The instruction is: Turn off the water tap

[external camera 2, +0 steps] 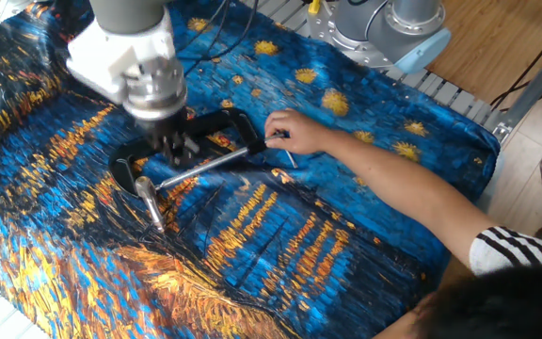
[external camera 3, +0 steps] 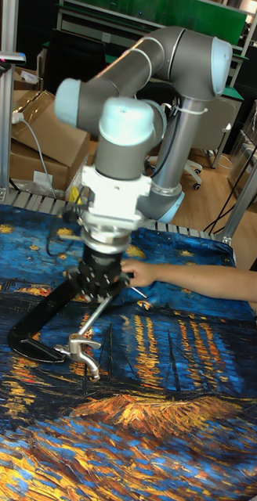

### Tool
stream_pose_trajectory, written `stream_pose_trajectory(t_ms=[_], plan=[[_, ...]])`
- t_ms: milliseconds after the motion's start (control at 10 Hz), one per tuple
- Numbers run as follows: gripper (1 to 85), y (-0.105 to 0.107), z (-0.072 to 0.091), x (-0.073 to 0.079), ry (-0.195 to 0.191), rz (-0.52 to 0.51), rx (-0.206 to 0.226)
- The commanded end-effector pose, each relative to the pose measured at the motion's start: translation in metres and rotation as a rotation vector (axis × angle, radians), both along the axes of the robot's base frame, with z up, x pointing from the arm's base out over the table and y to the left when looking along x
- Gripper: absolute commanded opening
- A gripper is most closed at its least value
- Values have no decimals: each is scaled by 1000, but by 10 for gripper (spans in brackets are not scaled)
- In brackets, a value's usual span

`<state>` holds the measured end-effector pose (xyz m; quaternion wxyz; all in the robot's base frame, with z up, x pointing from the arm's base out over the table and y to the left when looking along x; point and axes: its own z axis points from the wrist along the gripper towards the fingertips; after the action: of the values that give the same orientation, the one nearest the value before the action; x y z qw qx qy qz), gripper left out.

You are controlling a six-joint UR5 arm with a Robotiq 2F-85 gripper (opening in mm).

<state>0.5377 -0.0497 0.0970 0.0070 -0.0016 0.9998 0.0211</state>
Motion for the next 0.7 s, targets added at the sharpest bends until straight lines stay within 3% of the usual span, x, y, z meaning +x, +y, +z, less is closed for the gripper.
stream_pose_trajectory(t_ms=[0, 200, 400, 600], plan=[[13, -28, 9, -35, 22, -62, -7], [13, -43, 6, -33, -21, -86, -30], [13, -46, 1, -38, -36, -124, -42], [13, -49, -1, -49, 1, -125, -55]])
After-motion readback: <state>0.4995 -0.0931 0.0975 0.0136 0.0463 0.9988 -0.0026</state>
